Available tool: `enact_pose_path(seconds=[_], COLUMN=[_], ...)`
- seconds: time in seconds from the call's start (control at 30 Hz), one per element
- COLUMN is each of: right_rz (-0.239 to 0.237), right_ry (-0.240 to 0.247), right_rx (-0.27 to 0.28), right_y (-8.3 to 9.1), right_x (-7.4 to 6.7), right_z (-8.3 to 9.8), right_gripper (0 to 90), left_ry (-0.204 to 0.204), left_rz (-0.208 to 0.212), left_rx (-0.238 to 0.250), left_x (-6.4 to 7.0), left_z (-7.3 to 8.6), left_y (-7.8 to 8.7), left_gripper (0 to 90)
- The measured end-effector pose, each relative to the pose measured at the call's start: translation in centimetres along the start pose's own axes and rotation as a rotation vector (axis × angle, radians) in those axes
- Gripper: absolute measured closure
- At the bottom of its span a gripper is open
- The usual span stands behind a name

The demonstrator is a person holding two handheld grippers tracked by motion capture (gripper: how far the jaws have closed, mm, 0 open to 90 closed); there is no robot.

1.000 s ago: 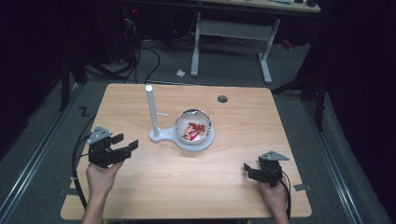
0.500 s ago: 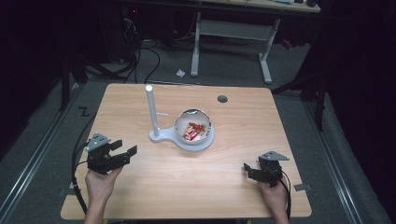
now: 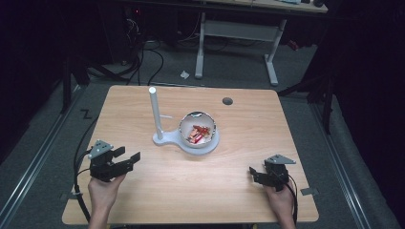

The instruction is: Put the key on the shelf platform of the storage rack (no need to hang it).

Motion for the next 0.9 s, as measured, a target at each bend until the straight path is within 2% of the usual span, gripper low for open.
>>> enact_pose_path(seconds=[0.13, 0.2, 0.27, 0.3, 0.43, 0.53, 0.63, 0.7, 0.9], right_rz=[0.0, 0.0, 0.0, 0.0, 0.0, 0.0, 0.0, 0.0, 0.0], right_ry=[0.0, 0.0, 0.0, 0.0, 0.0, 0.0, 0.0, 0.0, 0.0], right_rx=[0.0, 0.0, 0.0, 0.0, 0.0, 0.0, 0.0, 0.0, 0.0], right_y=[0.0, 0.0, 0.0, 0.0, 0.0, 0.0, 0.0, 0.0, 0.0], right_x=[0.0, 0.0, 0.0, 0.0, 0.0, 0.0, 0.0, 0.0, 0.0], right_z=[0.0, 0.0, 0.0, 0.0, 0.0, 0.0, 0.0, 0.0, 0.0], right_gripper=[28.0, 28.0, 28.0, 28.0, 28.0, 28.0, 28.0, 28.0, 28.0], left_ry=[-0.009, 0.017, 0.015, -0.003, 0.009, -0.005, 0.008, -0.002, 0.005], left_rz=[-0.001, -0.019, -0.018, -0.007, -0.015, -0.005, -0.025, -0.02, -0.031], left_rx=[0.002, -0.001, -0.004, -0.009, -0.006, -0.014, -0.016, -0.015, -0.029], left_x=[-0.3, -0.5, -0.6, -0.8, -0.9, -1.2, -1.3, -1.4, -1.9], left_z=[0.2, 0.5, 0.6, 0.6, 0.9, 1.1, 1.3, 1.5, 2.0], left_y=[-0.1, -0.1, -0.1, -0.1, -0.2, -0.2, -0.2, -0.3, -0.5], left_gripper=[32.7, 32.7, 32.7, 32.7, 32.6, 32.6, 32.6, 32.6, 32.5])
Point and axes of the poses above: each handheld gripper's, and its own axes: y roughly backward along the jaws, z roughly out of its underside, x roughly to its right, the point moved 3 cm from there along -y, roughly forward along the jaws, and after that the axes turned 10 degrees about x, right-handed, at the moved point
